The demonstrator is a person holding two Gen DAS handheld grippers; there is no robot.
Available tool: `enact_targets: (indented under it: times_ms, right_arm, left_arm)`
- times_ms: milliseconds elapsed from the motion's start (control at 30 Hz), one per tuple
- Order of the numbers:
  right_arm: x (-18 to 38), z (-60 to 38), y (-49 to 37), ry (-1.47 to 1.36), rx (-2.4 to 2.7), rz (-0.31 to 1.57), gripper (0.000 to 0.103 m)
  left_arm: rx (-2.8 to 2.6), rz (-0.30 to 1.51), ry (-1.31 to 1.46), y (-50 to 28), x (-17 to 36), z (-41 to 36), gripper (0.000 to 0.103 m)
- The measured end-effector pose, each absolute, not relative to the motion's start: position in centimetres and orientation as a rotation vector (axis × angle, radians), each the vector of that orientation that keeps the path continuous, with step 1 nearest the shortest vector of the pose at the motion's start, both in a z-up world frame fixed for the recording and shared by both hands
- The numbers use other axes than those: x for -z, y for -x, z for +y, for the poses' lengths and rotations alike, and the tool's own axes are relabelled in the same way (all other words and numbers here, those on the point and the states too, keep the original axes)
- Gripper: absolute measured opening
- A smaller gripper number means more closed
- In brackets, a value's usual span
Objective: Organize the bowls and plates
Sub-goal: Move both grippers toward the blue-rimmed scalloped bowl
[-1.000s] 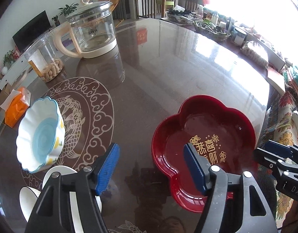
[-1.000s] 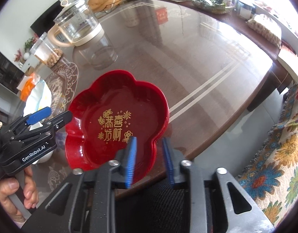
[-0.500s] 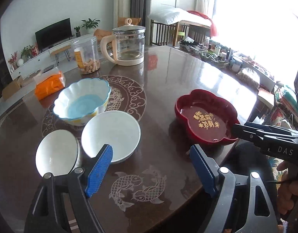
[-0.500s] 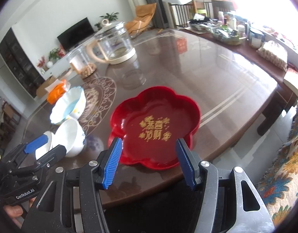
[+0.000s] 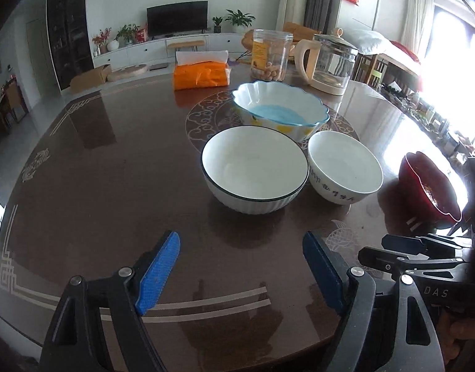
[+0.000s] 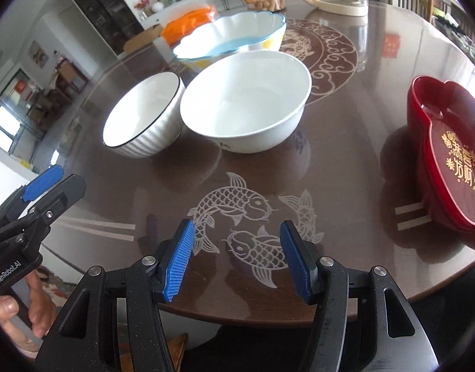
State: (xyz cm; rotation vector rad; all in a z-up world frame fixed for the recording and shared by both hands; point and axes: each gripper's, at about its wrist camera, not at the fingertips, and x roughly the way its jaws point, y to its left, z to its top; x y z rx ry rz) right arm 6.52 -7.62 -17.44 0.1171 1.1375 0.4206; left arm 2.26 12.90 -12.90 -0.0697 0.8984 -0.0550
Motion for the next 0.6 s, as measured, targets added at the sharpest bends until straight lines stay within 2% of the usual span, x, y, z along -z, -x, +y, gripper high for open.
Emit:
enact_targets:
  times_ms: [133,600]
  right_arm:
    - [16.7,-7.4,-6.0,-0.060,-0.403,1.123,0.061]
    - [16.2,-10.0,-6.5,-0.138,-0.340,1.149,0.061]
  left_arm:
    - [0.087,0.943,0.133,-3.2,13.5,14.0,0.081]
    - [0.100,0.975,0.204,-4.3,14.2,16.9,0.081]
